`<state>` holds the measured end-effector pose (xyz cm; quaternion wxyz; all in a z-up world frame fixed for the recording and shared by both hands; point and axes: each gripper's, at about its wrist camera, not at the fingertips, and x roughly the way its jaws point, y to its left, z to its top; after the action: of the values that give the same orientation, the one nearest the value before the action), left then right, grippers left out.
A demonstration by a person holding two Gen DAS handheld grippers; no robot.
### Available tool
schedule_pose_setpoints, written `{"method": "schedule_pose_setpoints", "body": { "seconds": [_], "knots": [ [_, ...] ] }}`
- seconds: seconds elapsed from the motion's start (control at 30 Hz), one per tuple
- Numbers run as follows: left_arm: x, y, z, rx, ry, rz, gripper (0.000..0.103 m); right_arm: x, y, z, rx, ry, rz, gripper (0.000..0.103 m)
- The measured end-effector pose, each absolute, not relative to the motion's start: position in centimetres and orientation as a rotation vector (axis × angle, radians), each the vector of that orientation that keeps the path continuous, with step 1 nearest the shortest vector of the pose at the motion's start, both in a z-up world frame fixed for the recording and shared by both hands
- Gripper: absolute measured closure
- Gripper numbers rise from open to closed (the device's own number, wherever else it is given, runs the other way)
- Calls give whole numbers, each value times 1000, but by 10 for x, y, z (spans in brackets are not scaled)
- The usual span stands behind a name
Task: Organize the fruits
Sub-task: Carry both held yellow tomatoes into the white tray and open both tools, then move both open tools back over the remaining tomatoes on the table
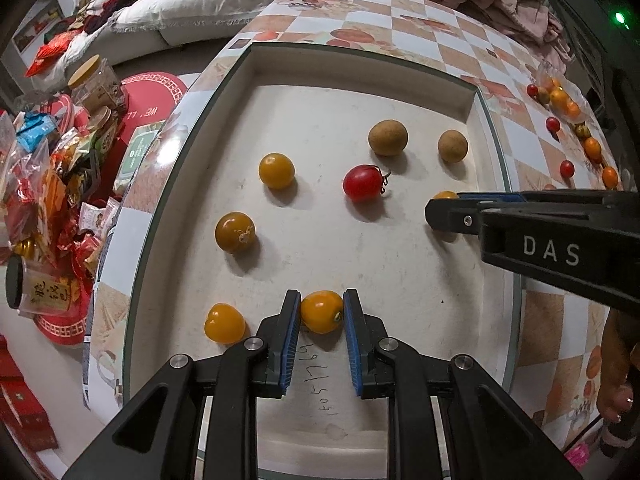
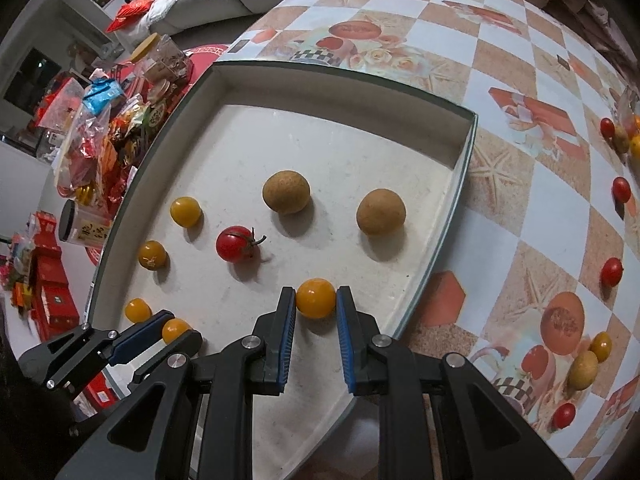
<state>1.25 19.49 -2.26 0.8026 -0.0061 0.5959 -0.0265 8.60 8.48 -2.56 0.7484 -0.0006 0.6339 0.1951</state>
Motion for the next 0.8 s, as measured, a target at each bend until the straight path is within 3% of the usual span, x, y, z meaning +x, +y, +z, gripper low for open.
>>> {"method": "schedule_pose_setpoints", "body": {
  "seconds": [0.13,0.23,0.3,0.33,0.37,0.4,0.8],
  "knots": [
    [13,194,-22,-2,1290,-57,80,88,86,-26,18,1394,445,76],
    [14,193,-22,7,1296,-65,80,88,86,-21,39,1377,467,54],
    [15,192,-22,20,1296,-70,79,87,84,-15,45,1358,467,47],
    [15,191,-22,26,1297,-73,73,87,82,-12,56,1350,468,46],
    [15,191,-21,28,1294,-72,44,87,80,-10,67,1346,468,45],
    [14,191,-19,29,1276,-63,22,87,76,-7,77,1341,463,43],
    [21,165,-1,97,1235,-107,22,79,13,21,193,1274,358,37]
  ]
}}
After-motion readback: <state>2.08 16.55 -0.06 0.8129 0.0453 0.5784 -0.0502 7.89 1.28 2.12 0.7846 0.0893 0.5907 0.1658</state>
